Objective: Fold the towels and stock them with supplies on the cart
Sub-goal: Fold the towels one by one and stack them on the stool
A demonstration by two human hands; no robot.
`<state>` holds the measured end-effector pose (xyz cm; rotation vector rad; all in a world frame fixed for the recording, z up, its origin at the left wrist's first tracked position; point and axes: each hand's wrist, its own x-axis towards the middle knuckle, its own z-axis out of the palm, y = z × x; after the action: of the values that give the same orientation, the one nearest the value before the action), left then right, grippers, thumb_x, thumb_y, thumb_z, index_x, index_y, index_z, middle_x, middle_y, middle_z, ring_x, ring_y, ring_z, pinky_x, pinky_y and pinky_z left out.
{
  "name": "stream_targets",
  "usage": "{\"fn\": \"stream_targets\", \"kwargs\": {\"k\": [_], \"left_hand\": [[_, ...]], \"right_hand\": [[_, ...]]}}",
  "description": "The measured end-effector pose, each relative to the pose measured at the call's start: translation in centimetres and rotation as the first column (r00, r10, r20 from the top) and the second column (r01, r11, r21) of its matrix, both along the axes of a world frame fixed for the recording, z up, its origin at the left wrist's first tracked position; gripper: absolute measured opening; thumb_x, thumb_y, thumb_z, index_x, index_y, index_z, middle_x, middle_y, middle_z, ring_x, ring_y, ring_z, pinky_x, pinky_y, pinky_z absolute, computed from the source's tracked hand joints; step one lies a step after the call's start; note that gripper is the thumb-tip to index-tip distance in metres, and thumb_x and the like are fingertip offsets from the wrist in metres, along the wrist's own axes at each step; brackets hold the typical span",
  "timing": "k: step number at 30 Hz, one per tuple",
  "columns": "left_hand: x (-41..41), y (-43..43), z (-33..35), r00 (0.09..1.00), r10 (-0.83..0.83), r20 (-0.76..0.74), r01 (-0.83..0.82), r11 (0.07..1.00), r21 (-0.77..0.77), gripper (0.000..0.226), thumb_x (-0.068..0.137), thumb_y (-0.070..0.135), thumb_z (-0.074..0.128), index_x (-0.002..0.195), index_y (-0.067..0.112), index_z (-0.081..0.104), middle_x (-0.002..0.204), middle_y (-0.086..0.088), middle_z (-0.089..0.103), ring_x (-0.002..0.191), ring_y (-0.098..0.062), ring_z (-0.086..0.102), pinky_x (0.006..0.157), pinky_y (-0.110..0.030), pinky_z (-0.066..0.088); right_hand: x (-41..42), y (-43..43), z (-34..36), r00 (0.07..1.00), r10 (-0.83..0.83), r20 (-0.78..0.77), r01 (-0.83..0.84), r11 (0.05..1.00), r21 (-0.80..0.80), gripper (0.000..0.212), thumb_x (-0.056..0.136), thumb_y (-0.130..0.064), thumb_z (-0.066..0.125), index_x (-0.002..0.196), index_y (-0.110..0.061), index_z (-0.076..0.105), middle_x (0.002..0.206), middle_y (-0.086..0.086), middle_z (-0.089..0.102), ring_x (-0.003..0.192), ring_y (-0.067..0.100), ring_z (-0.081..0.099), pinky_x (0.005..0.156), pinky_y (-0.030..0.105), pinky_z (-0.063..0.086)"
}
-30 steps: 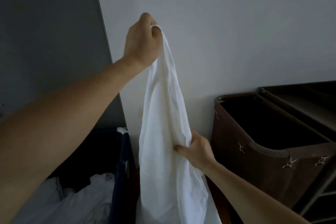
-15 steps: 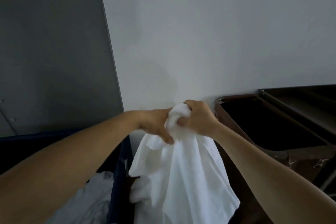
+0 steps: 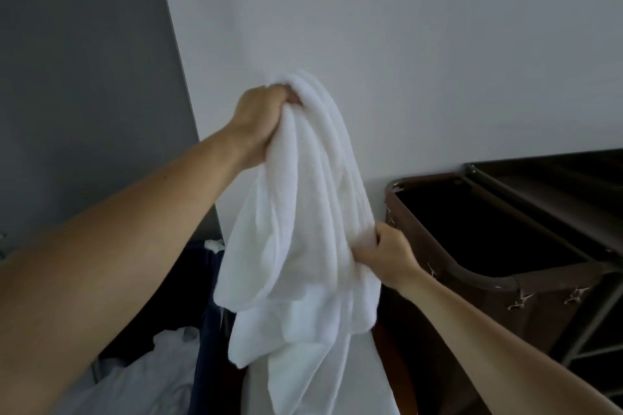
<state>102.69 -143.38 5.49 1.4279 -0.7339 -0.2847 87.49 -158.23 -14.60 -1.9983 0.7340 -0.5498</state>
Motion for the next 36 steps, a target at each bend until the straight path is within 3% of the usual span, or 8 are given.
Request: {"fn": "stream_targets", "kwargs": {"k": [5, 8, 11, 16, 20, 25, 29, 36], "left_hand": [[3.8, 3.2, -5.5, 0.992, 0.008, 0.129, -0.061, 0.907, 0.417, 0.032, 0.072, 0.028, 0.068, 0.096, 0.007, 0.074, 0.093, -0.010, 0.076, 0.086, -0.029, 0.072, 0.081, -0.040, 0.058], [4.6, 5.3, -11.5, 0.962, -0.244, 0.121, 0.003, 0.456, 0.890, 0.030, 0.075, 0.020, 0.078, 0.101, 0.010, 0.069, 0.103, -0.009, 0.073, 0.091, -0.023, 0.071, 0.074, -0.033, 0.060], [1.9, 5.8, -16.0, 0.851, -0.507, -0.138, 0.154, -0.010, 0.988, 0.071, 0.072, 0.038, 0.086, 0.130, 0.021, 0.049, 0.126, 0.007, 0.059, 0.117, -0.019, 0.056, 0.101, -0.036, 0.048], [-2.5, 2.9, -17.8, 0.818, -0.547, 0.180, 0.160, 0.516, 0.841, 0.116, 0.065, 0.037, 0.089, 0.155, 0.025, 0.017, 0.154, 0.008, 0.034, 0.138, -0.015, 0.036, 0.112, -0.035, 0.037], [-2.8, 1.9, -17.4, 0.805, -0.558, 0.203, 0.157, 0.530, 0.833, 0.043, 0.081, 0.018, 0.078, 0.121, 0.011, 0.063, 0.115, -0.008, 0.067, 0.104, -0.027, 0.064, 0.093, -0.040, 0.053], [-1.5, 2.8, -15.1, 0.909, -0.386, 0.154, 0.246, 0.799, 0.548, 0.042, 0.073, 0.015, 0.072, 0.114, 0.016, 0.069, 0.110, -0.004, 0.073, 0.104, -0.022, 0.068, 0.094, -0.042, 0.055], [-0.7, 3.5, -14.7, 0.877, -0.480, 0.003, 0.366, 0.674, 0.642, 0.054, 0.072, 0.022, 0.078, 0.124, 0.027, 0.064, 0.116, 0.005, 0.072, 0.108, -0.016, 0.068, 0.099, -0.041, 0.053], [-2.1, 3.5, -15.7, 0.708, -0.663, -0.243, 0.636, 0.449, 0.628, 0.058, 0.084, 0.012, 0.074, 0.137, 0.026, 0.053, 0.129, 0.003, 0.065, 0.119, -0.018, 0.062, 0.102, -0.039, 0.051]], "right_hand": [[-1.1, -2.5, 3.4, 0.969, -0.142, 0.202, 0.147, 0.989, -0.009, 0.015, 0.065, -0.017, 0.065, 0.079, -0.022, 0.063, 0.073, -0.004, 0.066, 0.067, 0.014, 0.062, 0.051, 0.025, 0.046], [-0.8, -2.0, 4.4, 0.989, 0.017, 0.150, -0.003, 0.996, -0.094, 0.013, 0.064, -0.015, 0.063, 0.076, -0.016, 0.064, 0.062, -0.008, 0.063, 0.059, 0.010, 0.060, 0.047, 0.023, 0.045], [0.1, -0.2, 3.2, 0.961, 0.230, -0.150, -0.264, 0.925, -0.274, 0.012, 0.069, -0.011, 0.071, 0.073, -0.013, 0.060, 0.067, -0.004, 0.059, 0.065, 0.014, 0.057, 0.055, 0.025, 0.045], [1.2, 1.8, 1.9, 0.876, 0.392, -0.280, -0.472, 0.812, -0.344, 0.029, 0.069, -0.012, 0.076, 0.068, -0.026, 0.050, 0.066, -0.011, 0.052, 0.059, 0.004, 0.046, 0.050, 0.015, 0.035], [0.6, 0.7, 2.2, 0.846, 0.444, -0.295, -0.527, 0.780, -0.337, 0.028, 0.071, -0.018, 0.074, 0.095, -0.023, 0.062, 0.088, -0.010, 0.063, 0.081, 0.013, 0.059, 0.067, 0.023, 0.046], [-1.7, -1.4, 0.2, 0.929, 0.339, -0.148, -0.360, 0.921, -0.152, 0.021, 0.077, -0.026, 0.080, 0.083, -0.036, 0.063, 0.075, -0.011, 0.066, 0.071, 0.005, 0.064, 0.062, 0.019, 0.049], [-2.3, -1.9, 1.6, 0.965, 0.238, 0.111, -0.240, 0.971, 0.002, 0.021, 0.081, -0.022, 0.083, 0.074, -0.038, 0.072, 0.074, -0.012, 0.072, 0.067, 0.004, 0.069, 0.059, 0.018, 0.051], [-1.5, -0.8, 2.3, 0.940, 0.305, 0.153, -0.333, 0.918, 0.216, 0.005, 0.085, -0.006, 0.072, 0.087, -0.001, 0.071, 0.077, 0.011, 0.067, 0.071, 0.023, 0.063, 0.067, 0.038, 0.050]]}}
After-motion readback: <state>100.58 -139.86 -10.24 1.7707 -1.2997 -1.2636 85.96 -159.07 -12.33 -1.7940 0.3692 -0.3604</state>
